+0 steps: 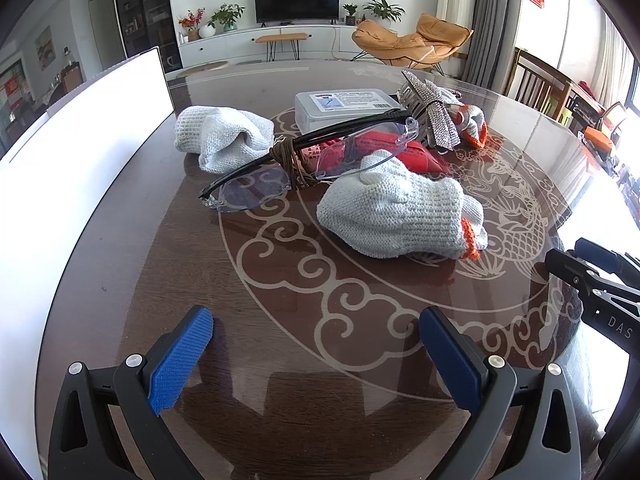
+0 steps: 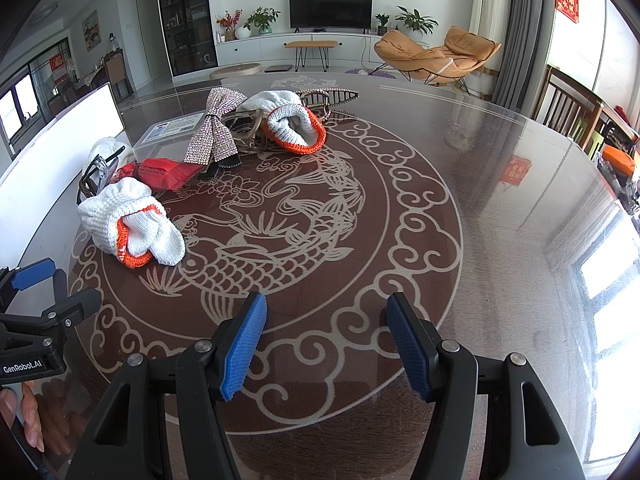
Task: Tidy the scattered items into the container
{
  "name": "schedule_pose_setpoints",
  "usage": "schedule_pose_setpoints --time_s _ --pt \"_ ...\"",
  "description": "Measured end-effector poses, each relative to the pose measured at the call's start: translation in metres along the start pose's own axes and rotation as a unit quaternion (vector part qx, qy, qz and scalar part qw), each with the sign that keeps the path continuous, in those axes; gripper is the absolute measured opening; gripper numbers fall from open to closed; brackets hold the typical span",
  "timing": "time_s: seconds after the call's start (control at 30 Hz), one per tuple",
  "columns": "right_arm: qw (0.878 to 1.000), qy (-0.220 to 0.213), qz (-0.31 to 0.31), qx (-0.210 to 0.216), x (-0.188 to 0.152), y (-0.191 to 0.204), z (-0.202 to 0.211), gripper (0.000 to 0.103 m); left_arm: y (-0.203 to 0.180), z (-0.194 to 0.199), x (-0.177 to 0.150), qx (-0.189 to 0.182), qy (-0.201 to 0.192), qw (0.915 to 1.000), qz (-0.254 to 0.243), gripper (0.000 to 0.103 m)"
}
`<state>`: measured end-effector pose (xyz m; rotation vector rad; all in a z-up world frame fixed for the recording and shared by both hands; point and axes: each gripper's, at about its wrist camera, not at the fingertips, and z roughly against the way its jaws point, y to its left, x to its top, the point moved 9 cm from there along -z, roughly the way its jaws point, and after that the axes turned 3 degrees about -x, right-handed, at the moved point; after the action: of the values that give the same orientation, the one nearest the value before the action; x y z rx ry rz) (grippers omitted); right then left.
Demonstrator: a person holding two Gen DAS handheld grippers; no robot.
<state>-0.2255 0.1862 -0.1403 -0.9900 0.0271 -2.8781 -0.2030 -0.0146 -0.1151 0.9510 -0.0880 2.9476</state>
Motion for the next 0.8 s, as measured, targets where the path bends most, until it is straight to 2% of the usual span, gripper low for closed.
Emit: schedule_pose_setpoints --time_s 0.8 --pt "1.0 0.0 0.0 0.0 0.0 0.0001 0.0001 0.064 0.001 -0.0006 0.0003 0.003 0.0 1.0 0.005 0.103"
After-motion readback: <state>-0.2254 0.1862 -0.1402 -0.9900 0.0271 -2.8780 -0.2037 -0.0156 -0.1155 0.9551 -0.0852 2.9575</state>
